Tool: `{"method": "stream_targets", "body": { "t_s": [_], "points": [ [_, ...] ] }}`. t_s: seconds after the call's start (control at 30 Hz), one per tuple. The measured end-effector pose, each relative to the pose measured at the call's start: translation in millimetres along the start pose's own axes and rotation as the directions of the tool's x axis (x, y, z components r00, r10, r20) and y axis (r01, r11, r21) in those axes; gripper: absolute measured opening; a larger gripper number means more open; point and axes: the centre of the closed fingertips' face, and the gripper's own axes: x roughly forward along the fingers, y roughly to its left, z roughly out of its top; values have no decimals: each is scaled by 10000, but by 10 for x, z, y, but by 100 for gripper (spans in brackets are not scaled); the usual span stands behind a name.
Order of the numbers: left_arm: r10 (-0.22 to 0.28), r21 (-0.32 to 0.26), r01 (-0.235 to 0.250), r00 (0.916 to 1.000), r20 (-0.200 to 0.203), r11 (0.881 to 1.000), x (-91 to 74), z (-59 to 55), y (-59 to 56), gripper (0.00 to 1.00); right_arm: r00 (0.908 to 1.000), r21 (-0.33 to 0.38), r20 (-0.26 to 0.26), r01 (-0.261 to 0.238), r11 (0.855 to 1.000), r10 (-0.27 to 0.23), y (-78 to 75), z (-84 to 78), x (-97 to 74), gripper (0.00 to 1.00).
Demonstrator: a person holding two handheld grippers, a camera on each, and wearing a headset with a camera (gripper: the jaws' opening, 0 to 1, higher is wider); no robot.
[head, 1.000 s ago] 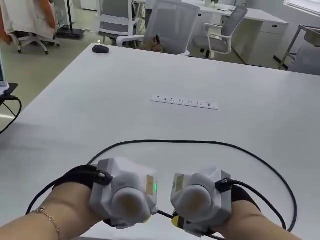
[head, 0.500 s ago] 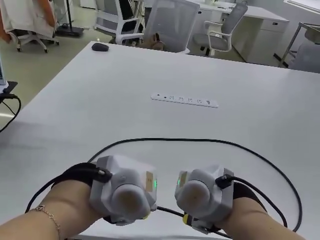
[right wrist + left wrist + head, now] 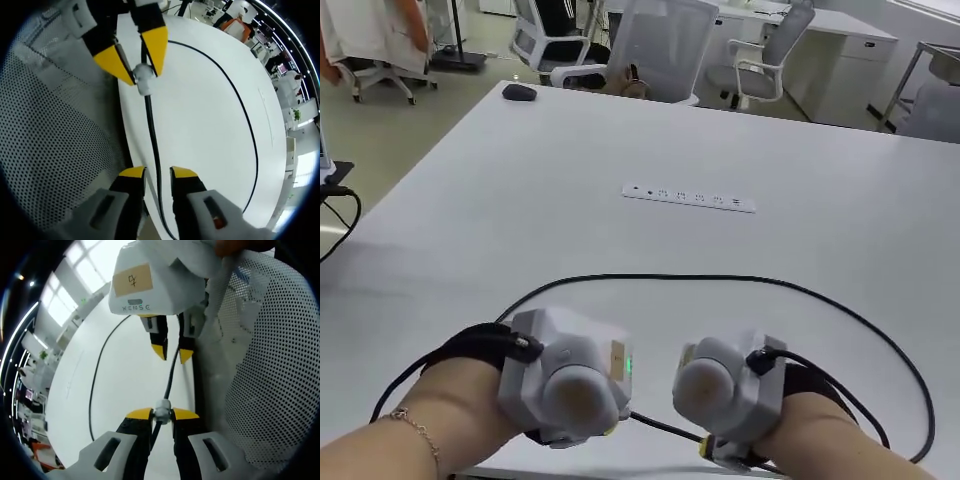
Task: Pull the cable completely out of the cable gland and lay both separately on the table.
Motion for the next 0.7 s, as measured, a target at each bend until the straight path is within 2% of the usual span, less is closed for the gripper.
{"method": "stream_targets", "body": {
  "t_s": [0.03, 0.1, 0.23, 0.33, 0.47, 0.7],
  "points": [
    [9, 11, -9, 10000, 16, 10000, -1, 7, 0, 16, 9988, -29, 485, -70, 10000, 71, 24, 101, -12, 21],
    [17, 16, -17, 10000, 37, 10000, -3, 11, 1, 16, 9963, -201, 852, -125, 9997, 142, 44, 188, -30, 22],
    [19, 53, -21, 9998, 219, 10000, -11, 47, 0, 16, 9935, -527, 1122, -107, 9986, 166, 73, 260, -46, 21],
    [13, 32, -14, 9989, 474, 10000, -24, 105, -6, 16, 9947, -647, 986, -233, 9976, 297, 97, 230, -26, 18],
    [-120, 70, 116, 9984, 553, 9999, -16, 123, -39, 16, 9959, -710, 869, -199, 9973, 261, 84, 198, -24, 5],
    [-95, 82, 91, 9987, 503, 9999, 0, 102, -22, 16, 9996, -322, 272, 2, 9995, 7, 13, 53, 7, 4]
  ]
}}
